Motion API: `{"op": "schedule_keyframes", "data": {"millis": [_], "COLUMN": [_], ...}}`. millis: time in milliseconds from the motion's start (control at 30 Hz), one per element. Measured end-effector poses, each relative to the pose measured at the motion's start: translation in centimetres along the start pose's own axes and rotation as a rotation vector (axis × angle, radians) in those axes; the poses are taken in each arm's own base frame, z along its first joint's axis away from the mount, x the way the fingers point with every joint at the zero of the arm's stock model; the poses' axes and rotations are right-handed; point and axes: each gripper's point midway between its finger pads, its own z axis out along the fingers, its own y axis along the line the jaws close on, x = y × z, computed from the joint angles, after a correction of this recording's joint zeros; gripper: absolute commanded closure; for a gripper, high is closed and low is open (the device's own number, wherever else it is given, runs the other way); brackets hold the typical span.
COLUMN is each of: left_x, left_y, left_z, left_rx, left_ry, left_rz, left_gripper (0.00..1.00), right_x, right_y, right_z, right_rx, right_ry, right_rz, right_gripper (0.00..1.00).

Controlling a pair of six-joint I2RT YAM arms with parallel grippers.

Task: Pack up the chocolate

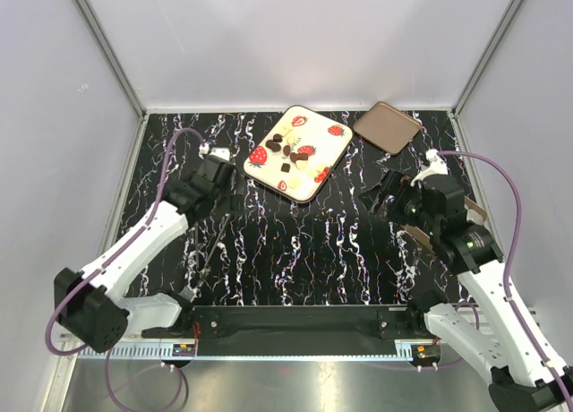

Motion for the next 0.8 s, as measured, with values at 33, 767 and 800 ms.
{"op": "schedule_keyframes", "data": {"millis": [33,767,800], "left_x": [0.7,8.6,8.7], "left_y": [0.0,0.1,-0.2], "left_z": [0.6,10.9,11.1], "left_rx": [-0.009,-0.061,-0.051], "left_ry": [0.024,0.329,0.334], "left_rz": [0.005,-0.063,-0.066], "left_gripper": [0.12,0.44,0.45], "right_x": [0.1,0.4,0.4], "right_y": [0.1,1.8,1.8], "right_z": [-0.2,-4.4,-4.5], "right_rx": [-0.007,-0.219,-0.220], "right_ry": [-0.003,-0.129,-0.131], "right_rz": [0.000,-0.078,-0.082], "right_gripper": [0.00,0.00,0.00]}}
